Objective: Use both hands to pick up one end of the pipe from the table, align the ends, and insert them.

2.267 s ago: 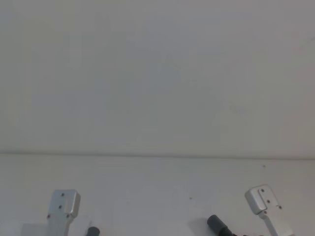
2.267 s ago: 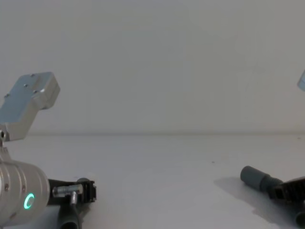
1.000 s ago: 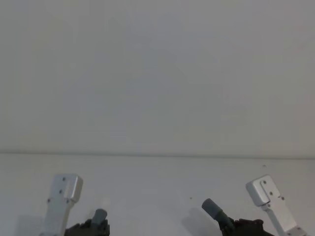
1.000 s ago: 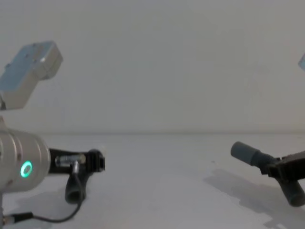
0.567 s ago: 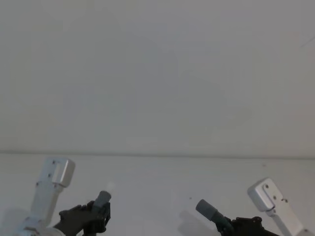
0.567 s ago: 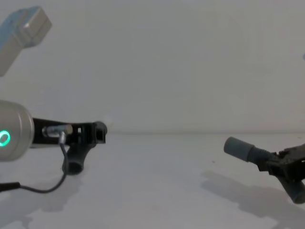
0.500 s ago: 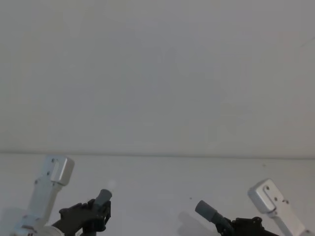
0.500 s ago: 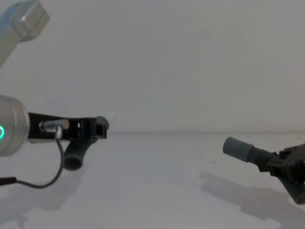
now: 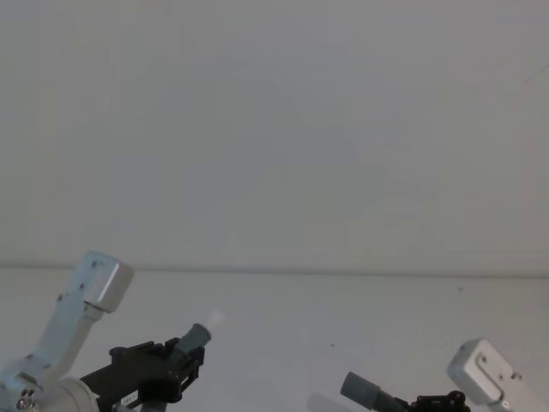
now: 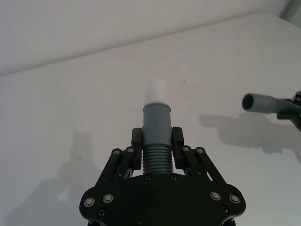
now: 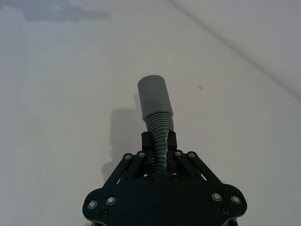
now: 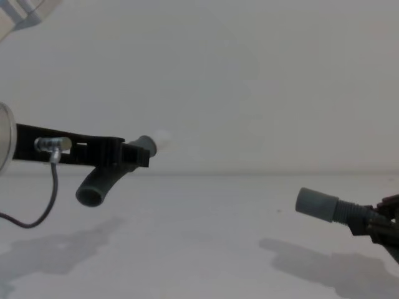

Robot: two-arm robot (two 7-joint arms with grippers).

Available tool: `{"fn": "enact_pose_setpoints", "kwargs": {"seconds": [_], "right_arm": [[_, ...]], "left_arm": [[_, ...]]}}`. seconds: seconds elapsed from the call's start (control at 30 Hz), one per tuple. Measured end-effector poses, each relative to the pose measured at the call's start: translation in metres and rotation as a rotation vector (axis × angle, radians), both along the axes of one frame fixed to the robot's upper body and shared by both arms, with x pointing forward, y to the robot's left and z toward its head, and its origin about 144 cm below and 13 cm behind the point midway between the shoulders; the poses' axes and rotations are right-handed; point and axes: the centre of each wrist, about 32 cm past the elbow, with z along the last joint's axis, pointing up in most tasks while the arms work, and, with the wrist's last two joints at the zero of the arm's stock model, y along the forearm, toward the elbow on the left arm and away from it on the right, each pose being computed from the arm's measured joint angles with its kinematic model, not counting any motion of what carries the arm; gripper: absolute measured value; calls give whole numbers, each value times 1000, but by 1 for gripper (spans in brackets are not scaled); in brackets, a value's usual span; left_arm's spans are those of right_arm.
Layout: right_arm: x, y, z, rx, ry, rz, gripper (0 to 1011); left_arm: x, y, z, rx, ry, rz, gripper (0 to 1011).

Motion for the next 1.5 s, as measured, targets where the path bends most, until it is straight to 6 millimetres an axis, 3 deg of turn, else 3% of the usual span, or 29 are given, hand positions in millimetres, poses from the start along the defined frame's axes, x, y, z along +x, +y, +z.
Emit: {"fn": "enact_pose_setpoints", "kwargs": {"seconds": [0.7, 1.5], "right_arm": [[-13, -14, 3, -17, -73, 100, 137], [-20, -19, 12, 9, -130, 227, 136]], "left_arm": [[16, 19, 20, 140, 5, -320, 339], [32, 19, 31, 179, 12, -553, 339]]}}
